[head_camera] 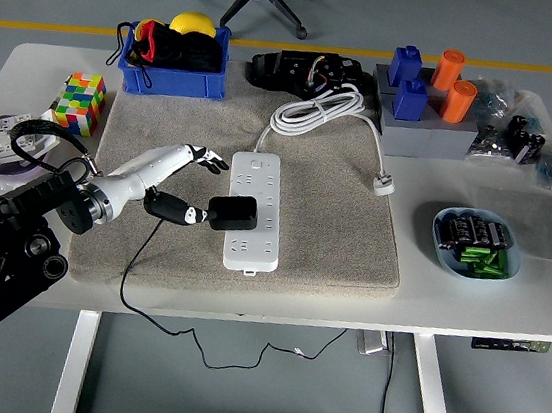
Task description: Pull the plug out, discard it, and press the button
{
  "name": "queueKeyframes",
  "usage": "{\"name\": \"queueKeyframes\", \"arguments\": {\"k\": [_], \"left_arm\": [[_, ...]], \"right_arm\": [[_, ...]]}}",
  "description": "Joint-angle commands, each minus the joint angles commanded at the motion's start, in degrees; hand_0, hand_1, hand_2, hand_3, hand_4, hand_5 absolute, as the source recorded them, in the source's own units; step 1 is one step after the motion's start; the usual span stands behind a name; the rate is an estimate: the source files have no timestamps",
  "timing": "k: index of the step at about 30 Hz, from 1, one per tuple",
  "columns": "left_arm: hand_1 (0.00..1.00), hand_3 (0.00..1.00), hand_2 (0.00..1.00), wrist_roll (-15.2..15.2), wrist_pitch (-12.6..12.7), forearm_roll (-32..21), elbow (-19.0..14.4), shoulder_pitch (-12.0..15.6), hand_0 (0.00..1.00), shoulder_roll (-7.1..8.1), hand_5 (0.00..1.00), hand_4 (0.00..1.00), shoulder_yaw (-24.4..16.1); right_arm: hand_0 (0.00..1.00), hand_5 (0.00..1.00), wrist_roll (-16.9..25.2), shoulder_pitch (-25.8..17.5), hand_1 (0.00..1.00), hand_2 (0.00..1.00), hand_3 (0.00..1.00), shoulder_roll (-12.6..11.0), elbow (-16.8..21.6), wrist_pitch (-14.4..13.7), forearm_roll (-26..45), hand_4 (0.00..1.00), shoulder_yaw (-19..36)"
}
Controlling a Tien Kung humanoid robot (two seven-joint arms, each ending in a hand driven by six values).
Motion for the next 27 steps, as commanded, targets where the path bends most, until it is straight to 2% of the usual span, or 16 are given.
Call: {"name": "queueKeyframes", "arguments": {"k": [10,11,16,17,22,23,27], "left_arm": [[0.841,0.794,0.768,1.26,0.99,2.46,2.21,-3.50,0.849,-1.70,0.217,0.966,5.12],[0.785,0.777,0.723,1.35,1.20,2.66,2.55,-3.83,0.841,-1.87,0.203,0.964,5.54],[0.785,0.777,0.723,2.21,2.24,4.35,4.55,-5.75,0.841,-2.88,0.203,0.964,7.62],[0.704,0.756,0.655,2.67,2.24,5.55,5.24,-6.28,0.779,-3.20,0.167,0.945,8.10],[0.704,0.756,0.655,3.19,2.10,6.09,7.87,-7.89,0.779,-3.98,0.167,0.945,9.65],[0.653,0.742,0.628,3.08,2.20,5.86,8.15,-8.07,0.751,-4.03,0.162,0.934,9.88],[0.653,0.742,0.628,3.26,2.11,5.64,9.27,-8.96,0.751,-4.24,0.162,0.934,10.93]], "right_arm": [[0.749,0.509,0.07,0.10,0.666,0.656,0.621,0.04,0.03,0.04,0.34,0.670,-0.55],[0.749,0.510,0.08,0.13,0.666,0.656,0.621,0.02,0.05,0.03,0.37,0.670,-0.56],[0.749,0.510,0.06,0.19,0.666,0.656,0.621,-0.04,0.02,0.02,0.47,0.670,-0.62],[0.749,0.511,0.04,0.20,0.666,0.656,0.622,-0.05,0.00,0.04,0.51,0.671,-0.65],[0.749,0.511,0.05,0.27,0.666,0.656,0.622,-0.13,0.02,0.00,0.58,0.671,-0.75],[0.749,0.510,0.05,0.27,0.666,0.656,0.621,-0.16,0.04,0.01,0.60,0.671,-0.79],[0.749,0.510,-0.01,0.20,0.666,0.656,0.621,-0.22,-0.05,0.03,0.63,0.671,-0.97]]}}
